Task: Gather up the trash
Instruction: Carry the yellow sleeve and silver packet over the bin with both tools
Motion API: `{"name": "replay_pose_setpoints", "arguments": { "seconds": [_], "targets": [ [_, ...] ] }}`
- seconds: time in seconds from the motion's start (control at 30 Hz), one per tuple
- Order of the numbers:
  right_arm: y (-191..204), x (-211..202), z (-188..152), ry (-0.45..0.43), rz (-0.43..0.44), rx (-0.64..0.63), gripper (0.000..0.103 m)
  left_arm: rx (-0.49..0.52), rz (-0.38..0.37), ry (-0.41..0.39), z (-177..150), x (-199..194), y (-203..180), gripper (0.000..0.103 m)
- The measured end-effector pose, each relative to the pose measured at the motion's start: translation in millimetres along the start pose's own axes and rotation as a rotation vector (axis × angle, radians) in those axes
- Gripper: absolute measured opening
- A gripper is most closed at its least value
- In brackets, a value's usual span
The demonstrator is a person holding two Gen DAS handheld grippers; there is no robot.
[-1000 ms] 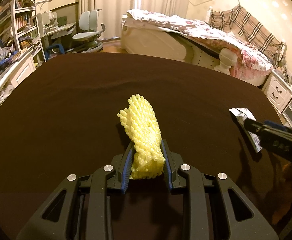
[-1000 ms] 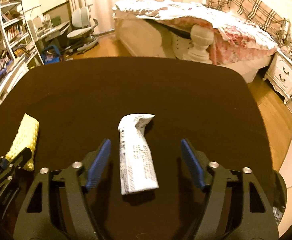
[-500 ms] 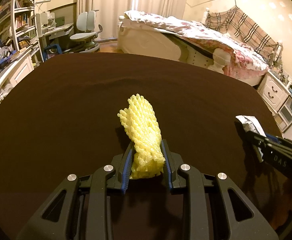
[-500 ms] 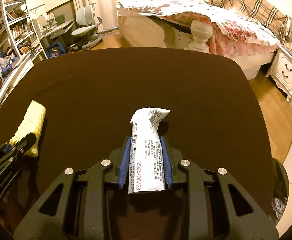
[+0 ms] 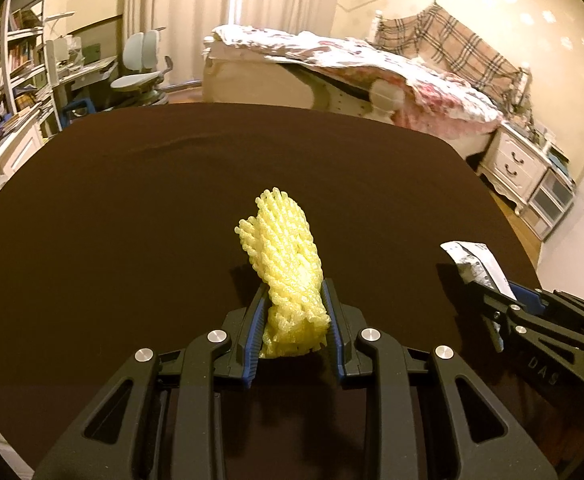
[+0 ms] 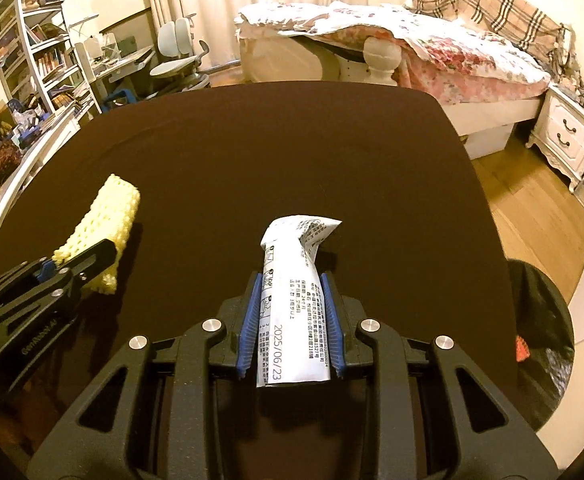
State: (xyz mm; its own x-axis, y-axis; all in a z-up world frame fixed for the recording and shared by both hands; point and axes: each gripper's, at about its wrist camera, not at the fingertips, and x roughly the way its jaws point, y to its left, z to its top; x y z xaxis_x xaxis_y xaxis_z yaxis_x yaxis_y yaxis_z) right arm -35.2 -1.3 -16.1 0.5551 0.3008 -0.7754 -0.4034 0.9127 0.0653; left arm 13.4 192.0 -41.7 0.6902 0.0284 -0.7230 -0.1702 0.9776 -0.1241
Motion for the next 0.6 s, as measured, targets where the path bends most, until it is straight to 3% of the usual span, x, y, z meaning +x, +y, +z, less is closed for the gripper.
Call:
{"name": "replay_pose_setpoints", "arguments": {
  "seconds": [0.3,0.6],
  "targets": [
    [-27,-28,-24,-0.032,-0.019,0.045,0.029,0.059,-0.04,-0.006,-13,-12,-35,0.029],
    [-65,-59,-42,-0.085,-0.091,0.107,0.029,0.141,-0.1,-0.014,-22,-19,-78,0.029]
  ]
}}
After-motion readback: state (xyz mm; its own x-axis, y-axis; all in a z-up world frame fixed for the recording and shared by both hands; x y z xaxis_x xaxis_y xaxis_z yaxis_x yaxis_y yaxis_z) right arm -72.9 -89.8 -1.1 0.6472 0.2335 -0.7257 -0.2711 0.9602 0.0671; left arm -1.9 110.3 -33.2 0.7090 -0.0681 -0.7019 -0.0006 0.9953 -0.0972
